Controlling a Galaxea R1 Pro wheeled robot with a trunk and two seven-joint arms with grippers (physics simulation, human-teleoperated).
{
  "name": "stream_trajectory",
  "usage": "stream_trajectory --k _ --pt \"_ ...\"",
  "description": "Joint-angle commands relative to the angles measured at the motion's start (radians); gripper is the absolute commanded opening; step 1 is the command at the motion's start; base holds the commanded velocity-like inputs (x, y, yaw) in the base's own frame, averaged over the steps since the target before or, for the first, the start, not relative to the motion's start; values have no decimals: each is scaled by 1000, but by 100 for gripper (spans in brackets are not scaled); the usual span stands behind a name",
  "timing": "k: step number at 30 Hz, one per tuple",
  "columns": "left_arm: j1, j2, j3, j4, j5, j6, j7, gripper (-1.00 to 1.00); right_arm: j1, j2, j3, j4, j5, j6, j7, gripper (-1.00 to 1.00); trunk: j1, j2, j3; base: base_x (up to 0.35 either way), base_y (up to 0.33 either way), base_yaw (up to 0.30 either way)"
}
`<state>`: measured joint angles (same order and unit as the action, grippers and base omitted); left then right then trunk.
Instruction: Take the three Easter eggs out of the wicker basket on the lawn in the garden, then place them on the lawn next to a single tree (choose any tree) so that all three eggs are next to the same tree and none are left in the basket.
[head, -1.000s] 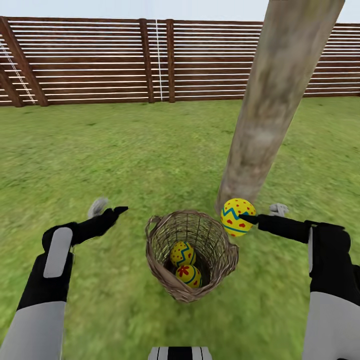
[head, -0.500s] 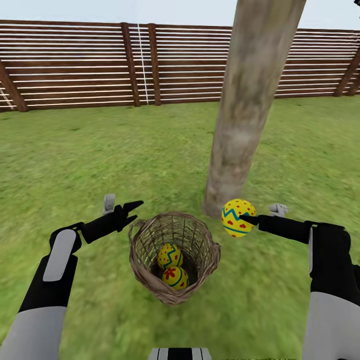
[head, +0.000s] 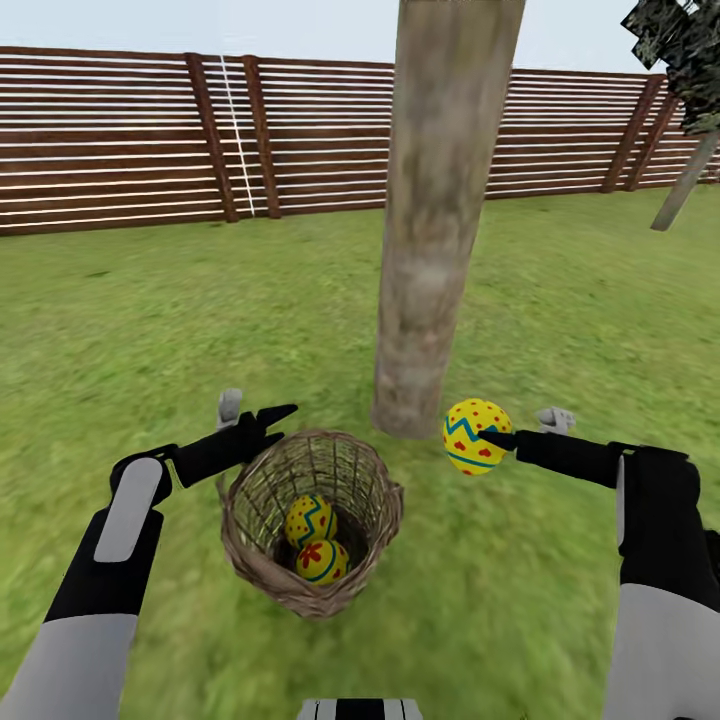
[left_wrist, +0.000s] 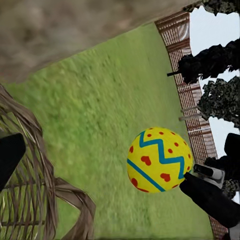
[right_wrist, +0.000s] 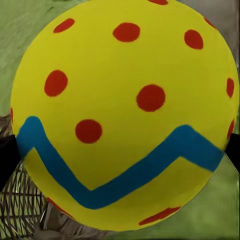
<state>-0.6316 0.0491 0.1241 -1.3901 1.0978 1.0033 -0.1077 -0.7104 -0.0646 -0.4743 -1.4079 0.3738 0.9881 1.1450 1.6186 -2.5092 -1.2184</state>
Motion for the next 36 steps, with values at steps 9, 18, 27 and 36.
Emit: stream_trajectory --k 9,18,27,36 --pt "0 0 2 0 -10 4 -10 100 -1 0 -1 0 6 6 10 -100 0 0 7 0 0 -264" --pt "0 0 2 0 -10 5 -10 100 -1 0 -2 1 5 6 10 -100 0 0 16 0 0 -264" --pt "0 0 -23 0 -10 5 -10 100 -1 0 -1 4 4 5 10 -100 0 0 24 0 0 -264" --pt "0 0 -70 0 -10 2 -10 100 -1 2 -1 4 4 5 10 -100 0 0 32 7 -22 -264"
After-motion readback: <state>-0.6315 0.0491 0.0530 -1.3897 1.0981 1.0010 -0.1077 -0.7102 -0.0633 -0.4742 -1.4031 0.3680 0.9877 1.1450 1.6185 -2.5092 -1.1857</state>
